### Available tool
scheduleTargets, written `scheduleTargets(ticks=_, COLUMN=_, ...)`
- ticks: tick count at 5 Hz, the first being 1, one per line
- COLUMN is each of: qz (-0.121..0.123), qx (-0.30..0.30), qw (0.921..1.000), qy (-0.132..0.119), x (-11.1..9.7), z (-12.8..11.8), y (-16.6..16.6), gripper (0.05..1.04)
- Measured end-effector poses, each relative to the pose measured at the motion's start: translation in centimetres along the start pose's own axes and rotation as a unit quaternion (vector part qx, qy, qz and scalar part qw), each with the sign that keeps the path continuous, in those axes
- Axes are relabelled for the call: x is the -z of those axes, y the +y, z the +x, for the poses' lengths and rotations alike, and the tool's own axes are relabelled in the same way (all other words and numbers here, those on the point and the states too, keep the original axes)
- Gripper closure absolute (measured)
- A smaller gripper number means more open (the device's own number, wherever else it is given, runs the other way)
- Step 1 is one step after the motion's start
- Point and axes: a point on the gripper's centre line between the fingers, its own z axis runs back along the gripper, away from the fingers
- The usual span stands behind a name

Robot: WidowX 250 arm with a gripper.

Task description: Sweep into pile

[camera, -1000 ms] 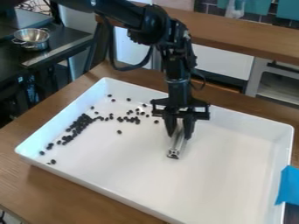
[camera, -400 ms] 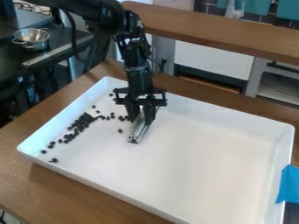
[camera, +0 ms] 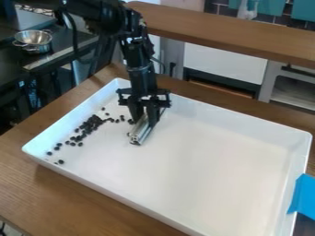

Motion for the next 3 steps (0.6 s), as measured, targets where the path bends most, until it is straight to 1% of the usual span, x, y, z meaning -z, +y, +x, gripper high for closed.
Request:
scheduleTargets(ticks=2, qz=0.018, qx=-0.038, qw=0.9991, qy=-0.002, x=-1.0, z=-0.2, y=6.4, gripper=0.709)
scheduleTargets(ticks=3, qz=0.024, qx=-0.028, qw=0.9993, qy=0.001, x=-1.1, z=-0.4, y=7.0, gripper=0.709)
